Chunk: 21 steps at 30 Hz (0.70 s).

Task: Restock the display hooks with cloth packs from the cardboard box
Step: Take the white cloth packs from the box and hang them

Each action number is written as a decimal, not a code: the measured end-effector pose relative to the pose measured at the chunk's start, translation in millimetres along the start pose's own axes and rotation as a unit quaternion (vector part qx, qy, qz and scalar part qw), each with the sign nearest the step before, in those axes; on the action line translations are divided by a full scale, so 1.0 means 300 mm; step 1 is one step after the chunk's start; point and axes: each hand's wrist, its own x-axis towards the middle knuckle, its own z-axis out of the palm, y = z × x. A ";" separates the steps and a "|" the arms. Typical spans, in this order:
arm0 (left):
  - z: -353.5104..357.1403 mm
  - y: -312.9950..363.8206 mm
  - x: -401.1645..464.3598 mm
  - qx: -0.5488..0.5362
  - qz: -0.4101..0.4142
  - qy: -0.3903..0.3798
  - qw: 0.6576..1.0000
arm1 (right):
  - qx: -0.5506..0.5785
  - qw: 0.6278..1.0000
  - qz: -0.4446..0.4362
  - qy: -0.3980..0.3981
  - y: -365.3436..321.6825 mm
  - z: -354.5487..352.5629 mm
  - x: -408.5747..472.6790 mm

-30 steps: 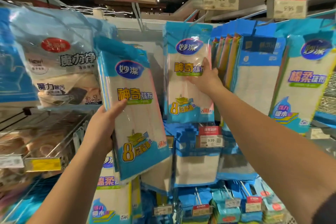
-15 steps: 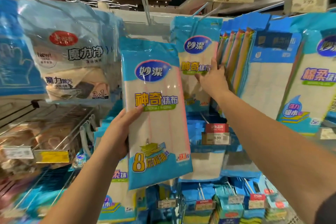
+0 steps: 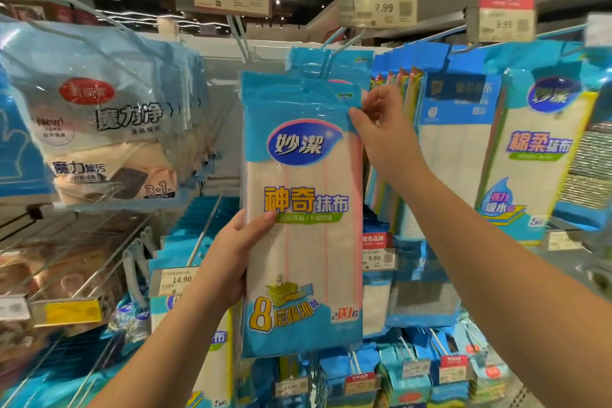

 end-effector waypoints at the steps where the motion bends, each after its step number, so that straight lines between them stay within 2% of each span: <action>1: 0.010 -0.001 0.003 0.009 -0.002 0.003 1.000 | 0.004 1.000 -0.007 0.007 -0.010 -0.012 -0.007; 4: 0.038 0.000 0.012 0.020 -0.005 0.009 1.000 | 0.000 1.000 -0.010 0.022 -0.029 -0.048 -0.016; 10: 0.075 -0.004 0.045 0.031 0.010 -0.002 0.999 | 0.003 0.998 0.053 0.034 -0.028 -0.109 0.005; 14: 0.110 0.019 0.052 0.040 0.020 -0.012 0.999 | 0.155 0.982 0.096 0.053 -0.028 -0.118 0.023; 17: 0.129 0.034 0.059 0.043 0.026 -0.016 0.999 | 0.231 0.967 0.100 0.031 -0.024 -0.117 0.038; 21: 0.152 0.049 0.063 0.047 0.042 -0.021 0.998 | 0.160 0.982 0.096 -0.001 -0.026 -0.120 0.047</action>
